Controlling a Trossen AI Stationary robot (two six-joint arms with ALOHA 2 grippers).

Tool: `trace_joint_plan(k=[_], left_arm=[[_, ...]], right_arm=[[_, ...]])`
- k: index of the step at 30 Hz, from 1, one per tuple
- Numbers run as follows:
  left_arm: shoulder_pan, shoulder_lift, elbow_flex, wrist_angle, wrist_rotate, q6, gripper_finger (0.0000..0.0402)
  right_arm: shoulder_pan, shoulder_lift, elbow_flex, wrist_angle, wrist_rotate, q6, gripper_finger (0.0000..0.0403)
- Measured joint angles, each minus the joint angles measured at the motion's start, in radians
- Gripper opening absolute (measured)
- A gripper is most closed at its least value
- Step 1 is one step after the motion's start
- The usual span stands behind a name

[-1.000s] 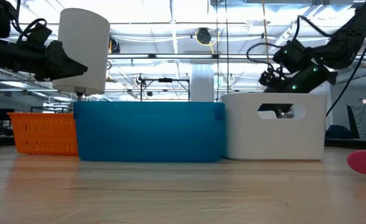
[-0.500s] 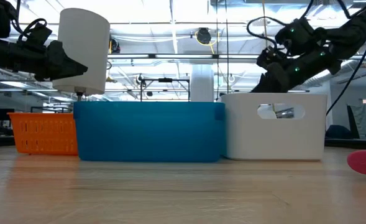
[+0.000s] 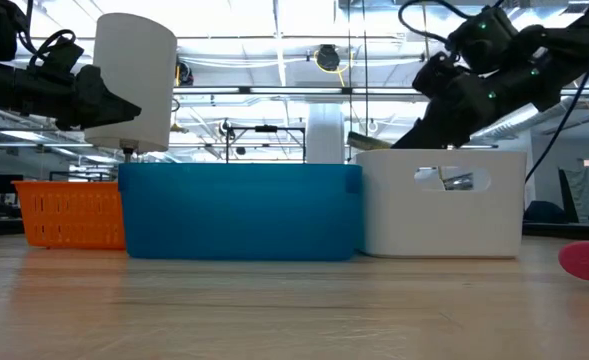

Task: Pick & Place School Supplies
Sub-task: Put the yellow crayon box into the white bin

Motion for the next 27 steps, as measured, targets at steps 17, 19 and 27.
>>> trace_joint_plan(k=[17, 19, 27], left_arm=[[0.000, 0.000, 0.000, 0.000, 0.000, 0.000, 0.0182], [0.000, 0.000, 0.000, 0.000, 0.000, 0.000, 0.0182], [0.000, 0.000, 0.000, 0.000, 0.000, 0.000, 0.0182]], right_arm=[[0.286, 0.030, 0.001, -0.034, 0.134, 0.296, 0.0154], [0.320, 0.050, 0.001, -0.030, 0.135, 0.329, 0.0155], [0.422, 0.126, 0.001, -0.006, 0.130, 0.446, 0.0155]])
